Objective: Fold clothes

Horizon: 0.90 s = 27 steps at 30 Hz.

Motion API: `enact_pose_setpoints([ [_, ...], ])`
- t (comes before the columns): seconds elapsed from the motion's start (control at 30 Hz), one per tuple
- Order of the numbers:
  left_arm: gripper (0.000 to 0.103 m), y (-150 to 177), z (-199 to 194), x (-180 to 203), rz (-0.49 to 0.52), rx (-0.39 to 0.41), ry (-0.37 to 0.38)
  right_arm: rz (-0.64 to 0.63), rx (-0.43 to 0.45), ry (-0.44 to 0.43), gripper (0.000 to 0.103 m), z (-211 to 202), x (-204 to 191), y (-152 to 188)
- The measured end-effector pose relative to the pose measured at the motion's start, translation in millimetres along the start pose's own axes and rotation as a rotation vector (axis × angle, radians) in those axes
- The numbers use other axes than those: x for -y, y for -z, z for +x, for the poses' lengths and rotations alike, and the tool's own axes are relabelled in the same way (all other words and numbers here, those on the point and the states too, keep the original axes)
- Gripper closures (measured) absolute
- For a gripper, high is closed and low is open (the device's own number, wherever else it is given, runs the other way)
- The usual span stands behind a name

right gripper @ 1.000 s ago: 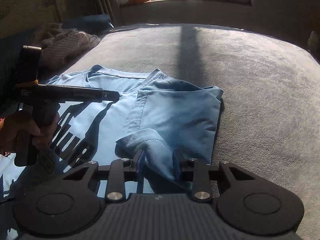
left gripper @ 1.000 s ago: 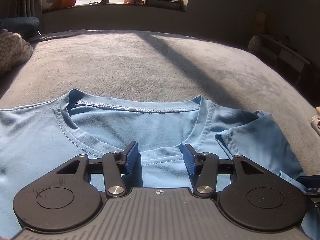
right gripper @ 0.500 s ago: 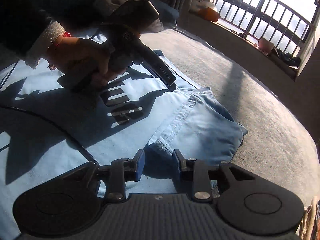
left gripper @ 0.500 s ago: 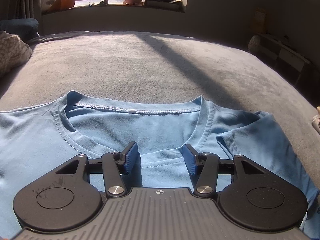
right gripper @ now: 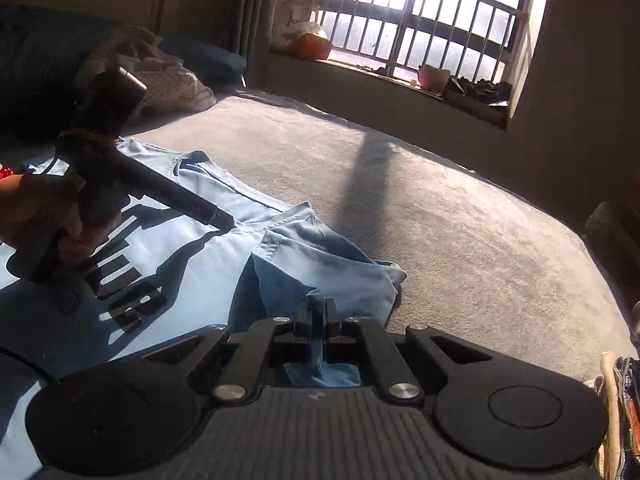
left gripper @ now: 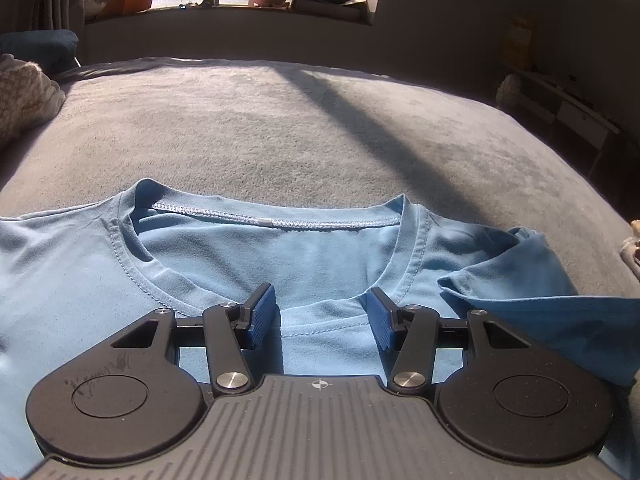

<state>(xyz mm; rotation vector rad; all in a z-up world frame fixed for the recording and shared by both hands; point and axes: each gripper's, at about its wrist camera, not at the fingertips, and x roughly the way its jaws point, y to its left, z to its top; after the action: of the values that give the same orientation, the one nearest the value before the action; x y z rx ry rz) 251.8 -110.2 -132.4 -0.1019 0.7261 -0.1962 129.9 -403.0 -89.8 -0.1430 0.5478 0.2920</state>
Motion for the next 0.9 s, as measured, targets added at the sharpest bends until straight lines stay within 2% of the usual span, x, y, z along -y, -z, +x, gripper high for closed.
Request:
enact_pose_setpoints([
  [0.1,0.052,1,-1,0,0.000,0.001,0.002,0.503,0.022,0.159,0.099,-10,71,27],
  [0.23,0.052,2,0,1,0.005,0.004,-0.004,1.013,-0.003,0.182,0.099,-7,119,88],
  [0.33,0.052,2,0,2,0.009,0.007,-0.008,1.125,0.013,0.183,0.099,-6,123,107],
  [0.47,0.052,2,1,2,0.007,0.008,-0.011,1.111,0.006,0.230,0.098,-7,122,103],
  [0.53,0.052,3,1,2,0.007,0.009,-0.013,1.099,0.024,0.306,0.097,-14,123,100],
  [0.6,0.052,3,1,3,0.008,0.012,-0.015,1.036,0.048,0.419,0.096,-22,124,93],
  [0.63,0.052,3,1,3,0.010,0.013,-0.015,0.989,0.055,0.445,0.095,-24,124,88],
  [0.7,0.052,4,2,3,0.014,0.016,-0.013,0.868,0.056,0.422,0.094,-19,122,74],
  [0.77,0.052,5,2,3,0.022,0.019,-0.014,0.767,0.026,0.353,0.085,-3,120,57],
  [0.8,0.052,5,2,3,0.026,0.021,-0.015,0.719,0.007,0.300,0.075,8,120,46],
  [0.9,0.051,5,2,5,0.030,0.019,-0.019,0.639,-0.018,0.192,0.059,37,127,22],
])
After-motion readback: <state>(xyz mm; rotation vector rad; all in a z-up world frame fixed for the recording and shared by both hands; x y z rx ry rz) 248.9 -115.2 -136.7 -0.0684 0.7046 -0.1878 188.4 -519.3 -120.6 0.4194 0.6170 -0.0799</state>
